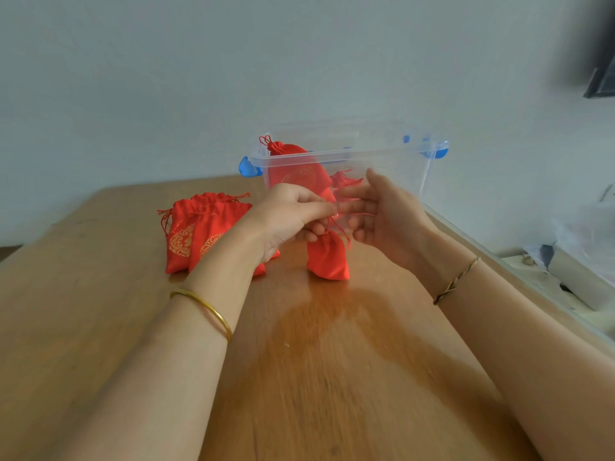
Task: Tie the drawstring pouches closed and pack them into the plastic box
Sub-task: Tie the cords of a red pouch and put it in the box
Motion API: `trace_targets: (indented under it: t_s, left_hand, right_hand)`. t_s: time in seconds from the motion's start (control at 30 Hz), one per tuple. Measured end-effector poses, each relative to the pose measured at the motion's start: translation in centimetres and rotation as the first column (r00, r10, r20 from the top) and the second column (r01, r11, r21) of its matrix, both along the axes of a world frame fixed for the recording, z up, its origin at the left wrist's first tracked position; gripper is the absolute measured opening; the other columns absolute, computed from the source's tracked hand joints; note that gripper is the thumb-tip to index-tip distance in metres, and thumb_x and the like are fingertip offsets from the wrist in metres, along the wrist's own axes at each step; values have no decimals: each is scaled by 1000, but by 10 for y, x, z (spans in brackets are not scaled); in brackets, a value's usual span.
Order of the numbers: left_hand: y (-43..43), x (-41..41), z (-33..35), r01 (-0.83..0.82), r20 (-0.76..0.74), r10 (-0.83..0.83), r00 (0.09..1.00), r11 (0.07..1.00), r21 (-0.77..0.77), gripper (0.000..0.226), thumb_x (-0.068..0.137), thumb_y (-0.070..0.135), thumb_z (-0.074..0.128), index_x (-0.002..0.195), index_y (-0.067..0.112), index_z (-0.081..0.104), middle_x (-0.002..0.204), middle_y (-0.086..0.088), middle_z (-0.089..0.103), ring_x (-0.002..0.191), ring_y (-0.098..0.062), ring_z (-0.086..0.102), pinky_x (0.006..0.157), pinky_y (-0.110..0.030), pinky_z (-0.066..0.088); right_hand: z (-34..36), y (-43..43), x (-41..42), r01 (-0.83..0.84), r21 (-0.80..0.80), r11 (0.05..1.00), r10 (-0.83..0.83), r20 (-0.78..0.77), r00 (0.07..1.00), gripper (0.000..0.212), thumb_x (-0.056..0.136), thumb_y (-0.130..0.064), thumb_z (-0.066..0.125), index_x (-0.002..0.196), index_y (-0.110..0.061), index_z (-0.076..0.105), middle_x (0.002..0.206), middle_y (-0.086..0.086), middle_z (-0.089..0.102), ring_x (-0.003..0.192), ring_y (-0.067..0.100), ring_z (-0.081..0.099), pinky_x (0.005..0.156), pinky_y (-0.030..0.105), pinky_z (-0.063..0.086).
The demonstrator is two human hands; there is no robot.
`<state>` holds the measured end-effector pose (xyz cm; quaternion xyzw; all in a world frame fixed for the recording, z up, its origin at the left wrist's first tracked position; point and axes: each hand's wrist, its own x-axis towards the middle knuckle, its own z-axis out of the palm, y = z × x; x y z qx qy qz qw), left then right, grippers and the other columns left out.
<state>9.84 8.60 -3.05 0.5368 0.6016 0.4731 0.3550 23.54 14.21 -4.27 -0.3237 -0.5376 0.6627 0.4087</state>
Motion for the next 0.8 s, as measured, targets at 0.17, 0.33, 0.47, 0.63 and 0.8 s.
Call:
trace_targets:
  t_s: [0.17,0.33,0.47,0.63,0.8]
  left_hand:
    - [1,-2,-1,-5,42,5,999,1000,-8,6,89,11,58,86,7,61,65,-3,58,50,-6,53,47,-14,44]
    - [2,-4,-3,-44,43,44,998,999,-1,9,89,14,58,80,14,61,66,-1,62,53,-6,58,52,-17,46]
    - [1,-5,-4,-115,82,113,990,993,27,8,86,11,63,79,13,60,55,3,65,47,-5,61,49,-19,47]
    - [0,-4,-3,-160,81,156,984,986,44,9,83,7,65,75,10,61,52,1,64,42,-4,61,42,-16,45]
    - [0,-3,-4,-158,95,154,983,987,40,11,84,5,64,74,6,61,52,-3,64,43,-6,62,42,-15,48]
  right_hand:
    - [-3,-6,-3,-71,159,985,46,157,987,13,86,1,45,90,-9,52,61,4,62,43,14,51,43,24,36]
    - [-4,-8,-5,-56,339,939,-25,230,973,15,82,6,51,85,-8,50,65,10,59,48,15,52,44,23,39]
    - [-11,-3,-8,-32,547,836,-141,271,952,17,78,-5,68,82,-12,53,66,2,58,54,8,52,50,19,40]
    - [-17,-1,-12,-37,751,659,-297,305,905,16,72,-7,73,82,-12,61,63,-9,48,55,-1,45,56,13,36]
    - [-17,-4,-13,-126,891,437,-435,331,837,10,74,-7,68,84,-9,66,68,-10,48,62,4,43,59,13,34]
